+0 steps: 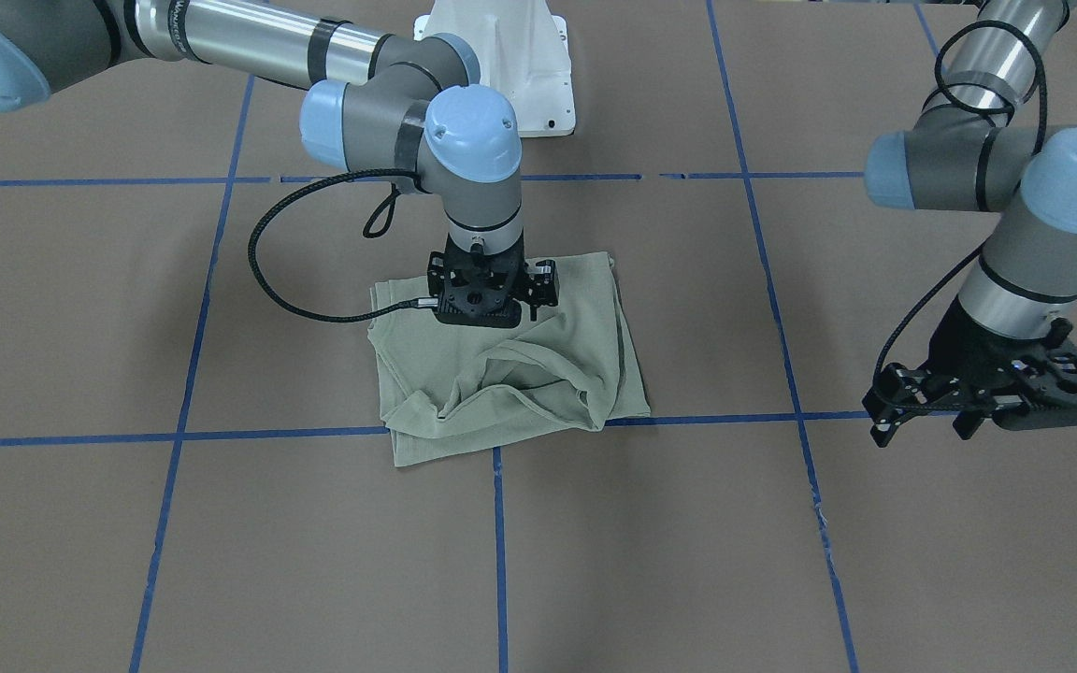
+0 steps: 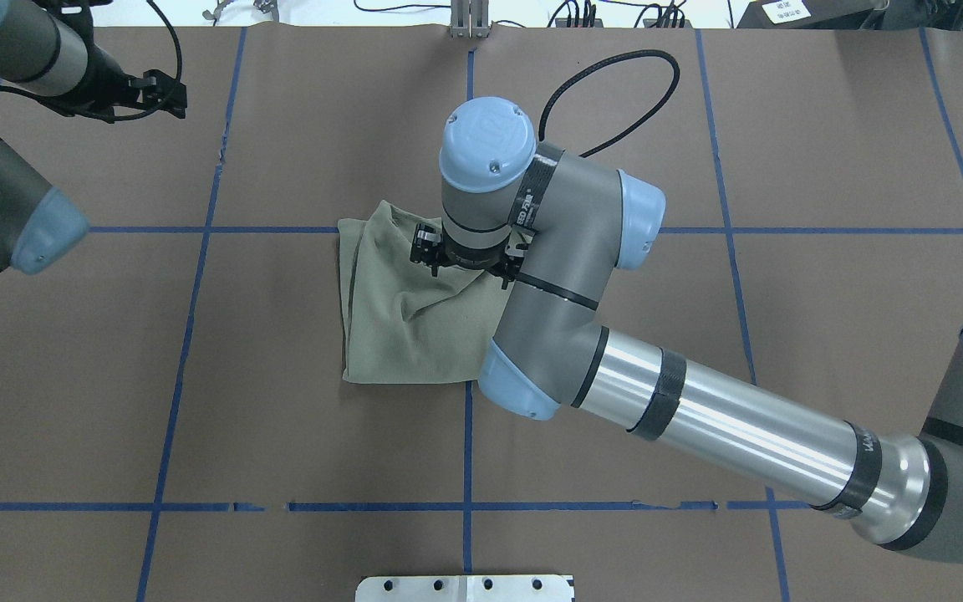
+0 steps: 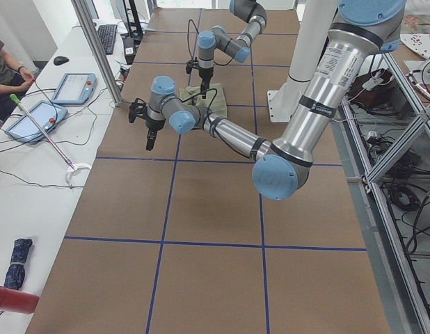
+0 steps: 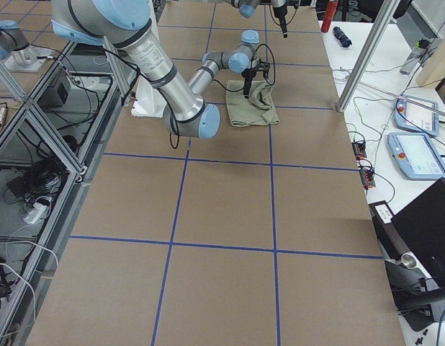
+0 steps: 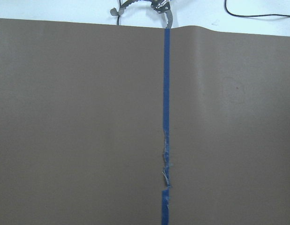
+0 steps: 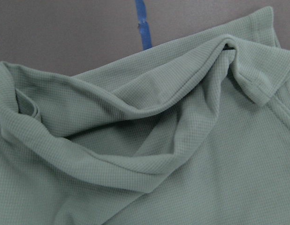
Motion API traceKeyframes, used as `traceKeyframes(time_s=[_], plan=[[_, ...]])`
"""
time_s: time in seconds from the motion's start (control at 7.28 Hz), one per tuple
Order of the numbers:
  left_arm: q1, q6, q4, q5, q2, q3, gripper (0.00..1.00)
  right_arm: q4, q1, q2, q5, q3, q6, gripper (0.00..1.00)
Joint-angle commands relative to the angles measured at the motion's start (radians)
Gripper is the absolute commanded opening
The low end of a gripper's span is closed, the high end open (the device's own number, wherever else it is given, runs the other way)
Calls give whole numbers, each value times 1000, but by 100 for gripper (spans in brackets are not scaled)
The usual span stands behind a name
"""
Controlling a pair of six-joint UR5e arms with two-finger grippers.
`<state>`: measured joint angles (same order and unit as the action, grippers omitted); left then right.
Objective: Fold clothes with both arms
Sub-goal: 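Press the folded shirt's top down with the right gripper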
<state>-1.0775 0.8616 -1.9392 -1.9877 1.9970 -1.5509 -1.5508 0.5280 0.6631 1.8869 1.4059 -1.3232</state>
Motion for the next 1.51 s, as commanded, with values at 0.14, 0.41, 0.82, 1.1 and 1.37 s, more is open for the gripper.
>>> traceKeyframes(time_s=[0.14,0.41,0.82,1.1,1.37], plan=[[-22,-29,-1,-13,-9,3,100,14,-26,-32,-48,-80,79,100],[-35,-30,0,-13,-7,3,100,130,-17,-80,-57,-212,88,100],[-36,-29,2,-14,-7,2,100,248,50,-198,-57,-431,110,100],[-47,-27,6,-54,-6,-6,100,335,72,-235,-63,-539,119,99],[-59,-27,12,-69,-4,-18,100,350,93,-266,-68,-584,121,99]])
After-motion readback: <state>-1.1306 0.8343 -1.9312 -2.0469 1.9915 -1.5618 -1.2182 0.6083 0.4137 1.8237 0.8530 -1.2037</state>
